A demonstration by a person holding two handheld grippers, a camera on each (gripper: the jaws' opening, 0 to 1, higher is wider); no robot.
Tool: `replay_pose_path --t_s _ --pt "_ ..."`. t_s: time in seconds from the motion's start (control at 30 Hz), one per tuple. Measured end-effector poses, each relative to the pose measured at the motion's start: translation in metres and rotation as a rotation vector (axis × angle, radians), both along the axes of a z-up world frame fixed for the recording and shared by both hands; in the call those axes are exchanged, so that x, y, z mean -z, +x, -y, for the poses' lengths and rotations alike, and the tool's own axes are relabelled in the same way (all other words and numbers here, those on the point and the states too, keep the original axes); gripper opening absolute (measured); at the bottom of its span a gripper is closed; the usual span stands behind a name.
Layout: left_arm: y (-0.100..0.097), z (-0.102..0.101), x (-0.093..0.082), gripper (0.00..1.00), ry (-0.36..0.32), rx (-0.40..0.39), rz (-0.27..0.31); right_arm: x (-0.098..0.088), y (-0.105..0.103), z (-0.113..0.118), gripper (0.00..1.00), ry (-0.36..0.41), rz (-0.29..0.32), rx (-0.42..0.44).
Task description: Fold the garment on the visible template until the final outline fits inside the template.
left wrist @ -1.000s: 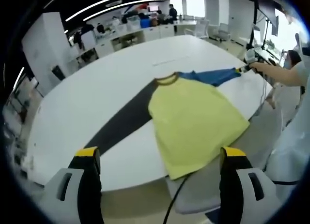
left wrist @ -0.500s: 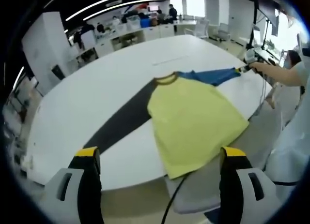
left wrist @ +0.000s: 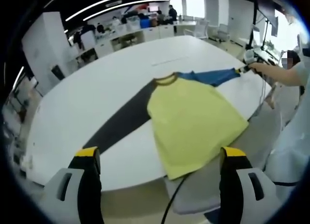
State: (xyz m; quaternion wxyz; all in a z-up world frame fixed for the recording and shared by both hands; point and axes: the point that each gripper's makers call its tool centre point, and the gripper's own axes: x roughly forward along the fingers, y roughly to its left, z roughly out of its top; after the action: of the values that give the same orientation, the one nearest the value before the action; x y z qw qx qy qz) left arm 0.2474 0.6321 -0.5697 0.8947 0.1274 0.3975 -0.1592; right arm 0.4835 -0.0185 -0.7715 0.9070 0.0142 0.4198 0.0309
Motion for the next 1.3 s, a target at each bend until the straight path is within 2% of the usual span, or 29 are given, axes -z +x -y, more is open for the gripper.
replay_pose_path --t_s 0.17,0.43,0.57,1.0,1.3 --pt "0.002 -0.001 0.0 1.0 -0.004 0.002 0.005 -0.002 -0.002 -0.003 0.03 0.013 0.0 0.015" --pt "0.004 -0.003 -0.003 1.0 -0.01 0.005 0.018 -0.003 -0.006 -0.007 0.03 -0.039 -0.036 -0.005" --pt "0.004 -0.003 -0.003 1.0 -0.013 0.007 0.02 -0.009 -0.007 -0.006 0.03 -0.043 -0.026 -0.009" --pt "0.007 0.003 -0.003 1.0 -0.032 0.037 0.036 -0.044 -0.012 -0.011 0.03 -0.017 0.04 -0.045" --pt "0.006 -0.001 -0.004 1.0 -0.041 0.033 0.054 -0.079 -0.016 -0.017 0.03 -0.051 0.087 -0.088"
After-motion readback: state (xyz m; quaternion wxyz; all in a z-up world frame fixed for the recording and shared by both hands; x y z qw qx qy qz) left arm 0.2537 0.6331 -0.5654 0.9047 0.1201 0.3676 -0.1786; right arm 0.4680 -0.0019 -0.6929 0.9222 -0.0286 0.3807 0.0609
